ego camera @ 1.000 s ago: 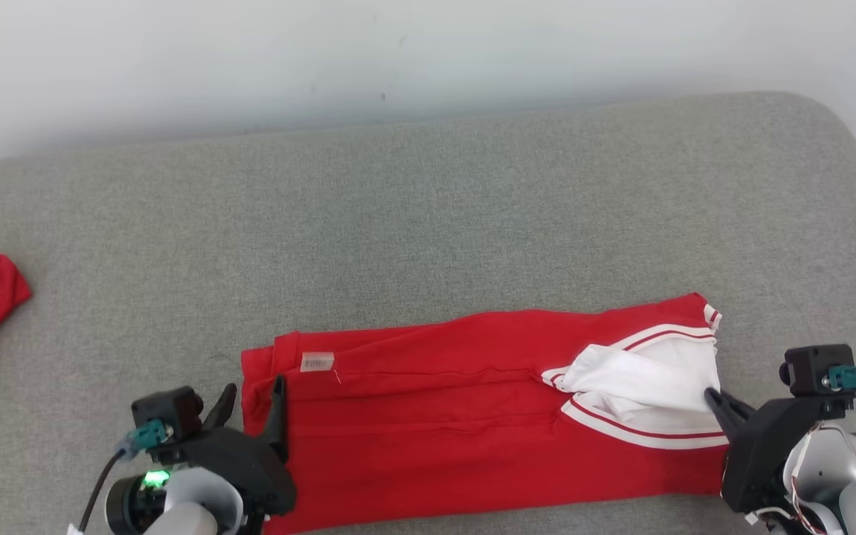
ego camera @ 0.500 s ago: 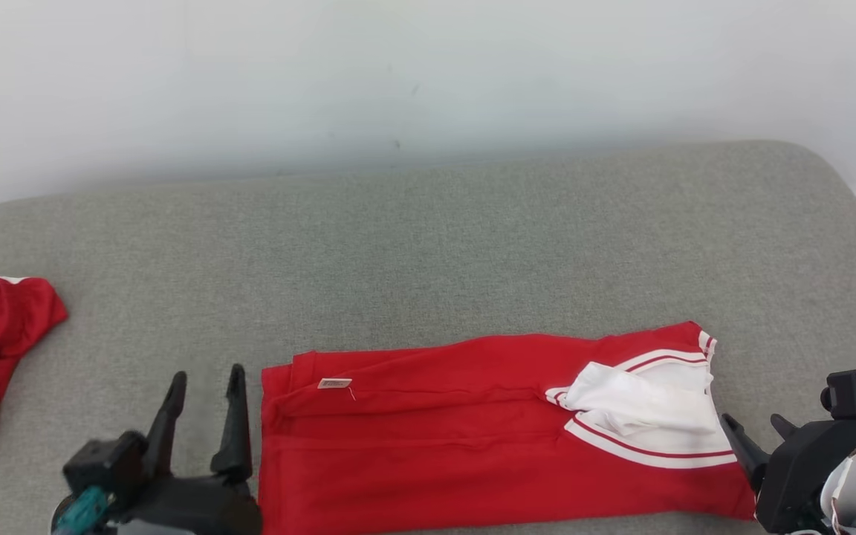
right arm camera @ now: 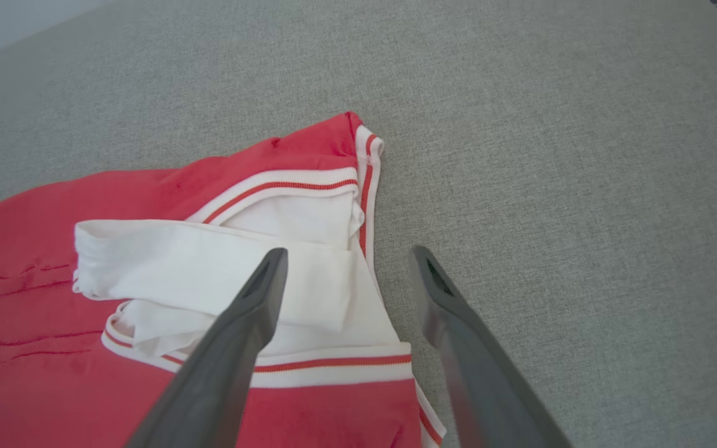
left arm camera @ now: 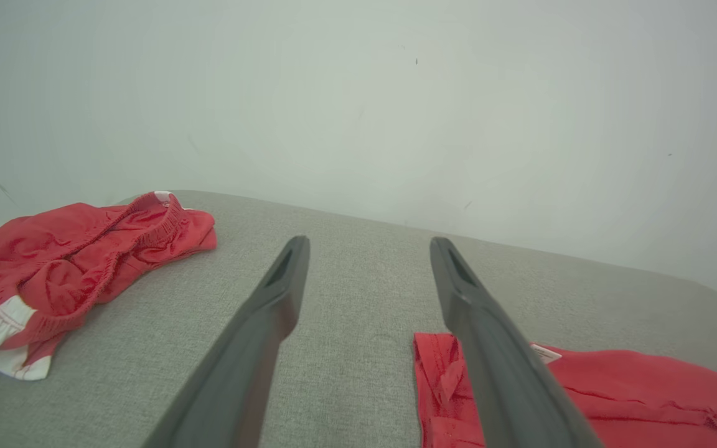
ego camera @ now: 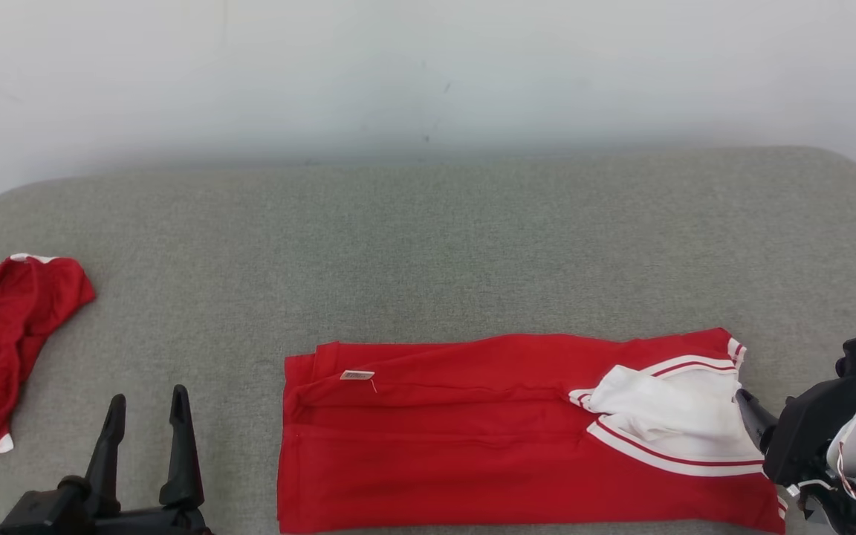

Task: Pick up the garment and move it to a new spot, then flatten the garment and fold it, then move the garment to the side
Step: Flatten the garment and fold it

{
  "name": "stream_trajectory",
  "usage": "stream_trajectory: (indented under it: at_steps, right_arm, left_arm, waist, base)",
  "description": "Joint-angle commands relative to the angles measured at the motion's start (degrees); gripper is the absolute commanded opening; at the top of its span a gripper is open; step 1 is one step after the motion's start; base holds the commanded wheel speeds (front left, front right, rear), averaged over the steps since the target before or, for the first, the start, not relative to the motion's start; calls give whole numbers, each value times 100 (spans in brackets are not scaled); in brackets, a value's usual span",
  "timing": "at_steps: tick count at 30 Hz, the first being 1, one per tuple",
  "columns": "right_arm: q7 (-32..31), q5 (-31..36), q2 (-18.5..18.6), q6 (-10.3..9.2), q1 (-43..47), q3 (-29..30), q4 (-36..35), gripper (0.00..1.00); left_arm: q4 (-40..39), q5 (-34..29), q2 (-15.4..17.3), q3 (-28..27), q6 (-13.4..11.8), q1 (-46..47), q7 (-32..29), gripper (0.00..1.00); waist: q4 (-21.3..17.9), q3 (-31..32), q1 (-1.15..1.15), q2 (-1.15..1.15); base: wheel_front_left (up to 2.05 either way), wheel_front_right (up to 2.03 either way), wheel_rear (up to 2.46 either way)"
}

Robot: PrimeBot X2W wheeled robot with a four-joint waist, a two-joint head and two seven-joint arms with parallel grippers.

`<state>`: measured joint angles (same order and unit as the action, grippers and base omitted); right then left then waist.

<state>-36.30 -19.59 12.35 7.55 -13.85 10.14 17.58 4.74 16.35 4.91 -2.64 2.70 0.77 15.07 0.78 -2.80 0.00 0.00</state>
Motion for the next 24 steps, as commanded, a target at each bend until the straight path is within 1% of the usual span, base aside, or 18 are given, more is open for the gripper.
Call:
stream_trajectory:
  at_steps: [1,8,10,16,20,23,24]
  right_arm:
    - [0,65,2,-13,-92,39,119,100]
    - [-45,160,-159,-13,-507,287,927,100]
    - [-98,196,-169,-13,-547,308,1106,100]
    - [-91,443,-132,-14,-602,420,1476,100]
    - [-158,501,-194,-14,-608,479,1621,100]
    - [-260,509,-273,-14,-610,408,1743,100]
    - [-292,484,-304,-14,-608,373,1763,50]
  left_arm:
    - [22,-87,-39,-58,60,-14,9,100]
    - [179,-257,-168,-199,235,114,9,100]
    - [207,-281,-177,-224,245,121,9,100]
    - [267,-334,-197,-243,287,163,9,100]
    - [269,-301,-201,-212,295,187,9,100]
    - [268,-265,-201,-165,263,197,9,100]
    - [265,-255,-202,-149,249,198,9,100]
  waist:
    - [89,-105,0,0]
    - [316,-358,0,0]
    - [364,-397,0,0]
    - [464,-509,0,0]
    - [480,-539,0,0]
    - [474,-562,0,0]
    - [468,-569,0,0]
  base:
    - [0,0,0]
    - [0,0,0]
    - [0,0,0]
    - [0,0,0]
    - [0,0,0]
    - [0,0,0]
    - [0,0,0]
